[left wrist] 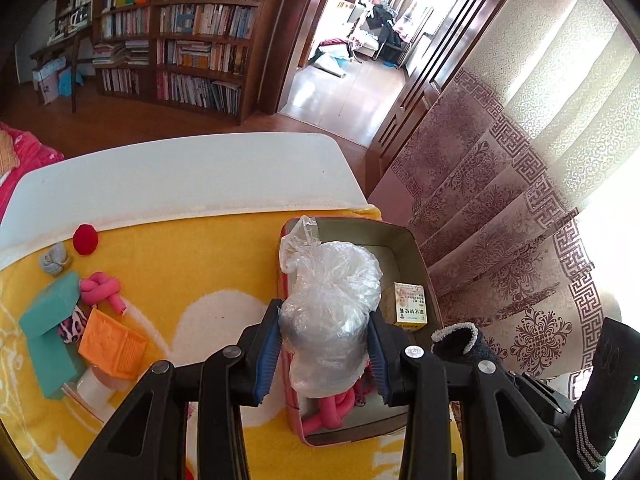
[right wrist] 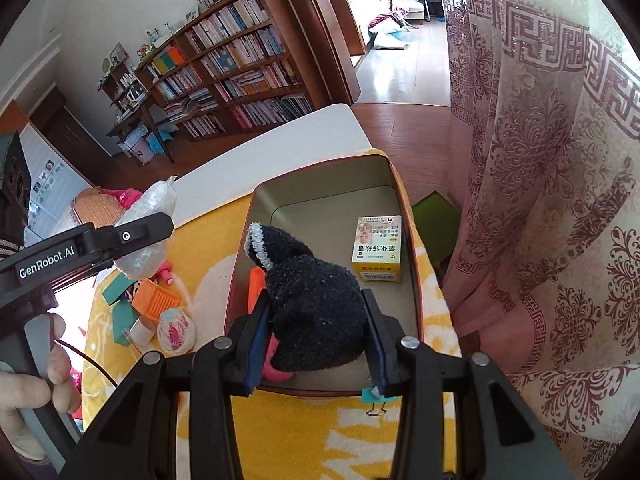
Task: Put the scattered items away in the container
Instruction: 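Carry the plastic bag and black sock into the red tin and open both tools, then withdraw both open tools from the tin toward the remaining toys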
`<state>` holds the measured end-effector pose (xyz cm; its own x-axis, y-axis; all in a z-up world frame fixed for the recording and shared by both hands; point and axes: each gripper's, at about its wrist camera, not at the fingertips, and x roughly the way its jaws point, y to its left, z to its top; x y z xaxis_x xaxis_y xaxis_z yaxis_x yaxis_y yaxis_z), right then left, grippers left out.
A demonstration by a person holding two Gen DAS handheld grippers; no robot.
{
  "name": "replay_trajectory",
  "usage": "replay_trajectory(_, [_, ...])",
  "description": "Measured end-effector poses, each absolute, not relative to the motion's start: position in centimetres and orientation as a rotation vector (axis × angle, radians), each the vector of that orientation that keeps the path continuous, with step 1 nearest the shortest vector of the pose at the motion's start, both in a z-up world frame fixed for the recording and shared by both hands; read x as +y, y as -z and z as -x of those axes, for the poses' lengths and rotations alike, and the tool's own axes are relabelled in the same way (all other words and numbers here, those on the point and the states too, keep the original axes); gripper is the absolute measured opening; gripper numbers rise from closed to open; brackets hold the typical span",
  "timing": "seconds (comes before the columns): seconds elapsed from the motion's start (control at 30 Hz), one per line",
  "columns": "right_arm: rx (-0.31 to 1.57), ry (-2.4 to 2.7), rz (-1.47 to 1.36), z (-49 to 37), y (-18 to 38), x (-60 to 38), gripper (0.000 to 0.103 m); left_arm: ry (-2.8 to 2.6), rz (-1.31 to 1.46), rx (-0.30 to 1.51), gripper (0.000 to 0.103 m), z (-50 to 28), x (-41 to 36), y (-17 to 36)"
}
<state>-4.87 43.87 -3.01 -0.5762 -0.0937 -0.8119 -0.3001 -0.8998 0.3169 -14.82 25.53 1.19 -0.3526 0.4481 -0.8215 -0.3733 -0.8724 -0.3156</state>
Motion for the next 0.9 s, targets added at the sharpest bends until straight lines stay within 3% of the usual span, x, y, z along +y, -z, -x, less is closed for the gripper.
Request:
replay_trajectory(0.07, [0.636, -2.607, 1.384, 5.0, 3.1, 44.0, 0.045, -2.231, 1.386, -0.094, 0.041, 15.5, 26.7, -1.2])
replay_trajectory(0.2, [0.645, -2.598, 1.402, 5.5, 3.6, 44.3, 0.048, -2.224, 1.403, -0.109, 0.076, 16.7, 28.2, -0.8])
replay_trajectory(0.9, [0.651, -2.604, 1.449, 5.7, 4.1, 41.6, 0.050, -2.265, 1.512, -0.196, 0.076, 15.0, 20.5, 0.8])
